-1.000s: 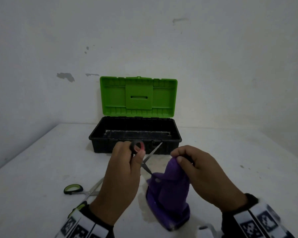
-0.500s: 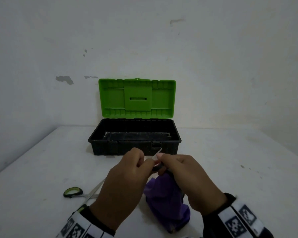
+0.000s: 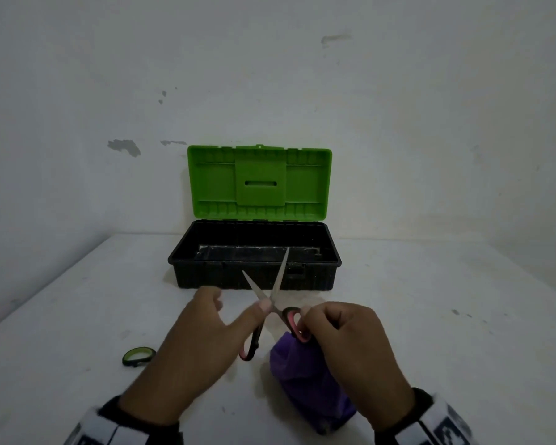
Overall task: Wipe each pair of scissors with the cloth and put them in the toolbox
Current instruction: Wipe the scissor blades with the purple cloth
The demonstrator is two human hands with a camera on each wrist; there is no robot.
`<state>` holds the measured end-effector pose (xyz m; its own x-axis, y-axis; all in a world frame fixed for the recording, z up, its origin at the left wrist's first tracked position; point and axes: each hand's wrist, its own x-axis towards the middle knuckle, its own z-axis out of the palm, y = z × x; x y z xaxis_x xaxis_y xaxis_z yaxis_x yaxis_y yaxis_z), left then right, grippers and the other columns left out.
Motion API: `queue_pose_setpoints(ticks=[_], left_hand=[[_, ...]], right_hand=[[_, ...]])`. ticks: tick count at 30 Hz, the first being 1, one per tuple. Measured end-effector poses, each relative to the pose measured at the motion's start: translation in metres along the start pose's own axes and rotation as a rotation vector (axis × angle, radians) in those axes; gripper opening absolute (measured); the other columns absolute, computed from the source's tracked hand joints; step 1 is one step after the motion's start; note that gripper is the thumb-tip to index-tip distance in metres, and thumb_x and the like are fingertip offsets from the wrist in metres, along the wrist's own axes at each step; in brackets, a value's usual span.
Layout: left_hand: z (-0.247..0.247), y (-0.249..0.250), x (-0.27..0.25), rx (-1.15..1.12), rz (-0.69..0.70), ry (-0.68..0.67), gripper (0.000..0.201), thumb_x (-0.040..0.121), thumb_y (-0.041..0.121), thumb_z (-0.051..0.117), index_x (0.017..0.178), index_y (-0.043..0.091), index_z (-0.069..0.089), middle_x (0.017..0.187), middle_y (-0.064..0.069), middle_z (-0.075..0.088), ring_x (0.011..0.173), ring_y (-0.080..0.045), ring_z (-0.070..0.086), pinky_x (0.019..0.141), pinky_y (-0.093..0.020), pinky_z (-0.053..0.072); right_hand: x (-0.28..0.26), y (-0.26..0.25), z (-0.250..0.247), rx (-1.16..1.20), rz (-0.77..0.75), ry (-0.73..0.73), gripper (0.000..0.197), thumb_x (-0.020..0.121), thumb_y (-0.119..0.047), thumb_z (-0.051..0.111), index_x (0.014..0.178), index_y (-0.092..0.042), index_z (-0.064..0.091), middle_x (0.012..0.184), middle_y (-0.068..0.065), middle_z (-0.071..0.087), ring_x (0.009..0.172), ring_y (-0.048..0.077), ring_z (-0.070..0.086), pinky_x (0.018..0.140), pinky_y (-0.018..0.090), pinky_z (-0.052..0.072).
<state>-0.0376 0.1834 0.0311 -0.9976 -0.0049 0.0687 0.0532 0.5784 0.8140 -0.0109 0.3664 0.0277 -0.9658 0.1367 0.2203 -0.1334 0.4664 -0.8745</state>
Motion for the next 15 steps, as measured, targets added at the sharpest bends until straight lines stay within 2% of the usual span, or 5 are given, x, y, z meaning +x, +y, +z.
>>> queue_pose_setpoints(ticks=[4,7,9,11,15], left_hand=[[0.002,0.000,-0.001,-0.063,-0.087,-0.108,0.092,0.051,0.081,0.058,0.123,0.024,0.048,0.112,0.006,0.061,0.093,-0.006,0.061,0.076,-0.024,0.050],[0.006,-0.003,0.001,-0.247,-0.042,-0.149,0.078,0.047,0.080,0.067,0.101,0.023,0.063,0.090,0.004,0.071,0.077,-0.007,0.069,0.076,-0.033,0.059],[0.010,-0.001,-0.001,-0.298,-0.010,-0.127,0.067,0.050,0.076,0.069,0.091,0.023,0.066,0.078,0.001,0.068,0.065,-0.010,0.063,0.067,-0.031,0.058],[0.013,0.001,-0.003,-0.178,0.067,-0.069,0.060,0.054,0.076,0.066,0.080,0.022,0.063,0.067,0.001,0.056,0.058,-0.006,0.049,0.057,-0.023,0.047],[0.010,0.002,-0.003,-0.079,0.187,0.021,0.059,0.053,0.075,0.068,0.072,0.020,0.059,0.059,0.006,0.047,0.048,-0.002,0.038,0.045,-0.015,0.037]], right_hand=[[-0.005,-0.001,0.004,0.094,0.018,0.011,0.029,0.094,-0.020,0.058,0.071,-0.016,0.075,0.070,-0.003,0.071,0.071,0.008,0.064,0.059,0.011,0.048],[-0.009,-0.003,0.007,0.166,0.041,-0.010,0.029,0.095,-0.022,0.057,0.074,-0.017,0.077,0.073,-0.006,0.072,0.073,0.006,0.064,0.061,0.011,0.049],[-0.011,-0.003,0.009,0.185,0.032,-0.025,0.029,0.096,-0.022,0.056,0.076,-0.018,0.077,0.073,-0.009,0.073,0.073,0.004,0.065,0.061,0.010,0.048],[-0.012,-0.003,0.009,0.182,0.009,-0.025,0.029,0.096,-0.022,0.056,0.077,-0.019,0.077,0.074,-0.009,0.073,0.072,0.003,0.066,0.061,0.010,0.048],[-0.012,0.002,0.004,0.154,-0.032,-0.017,0.029,0.096,-0.021,0.056,0.076,-0.021,0.076,0.073,-0.010,0.073,0.073,0.003,0.066,0.063,0.011,0.049]])
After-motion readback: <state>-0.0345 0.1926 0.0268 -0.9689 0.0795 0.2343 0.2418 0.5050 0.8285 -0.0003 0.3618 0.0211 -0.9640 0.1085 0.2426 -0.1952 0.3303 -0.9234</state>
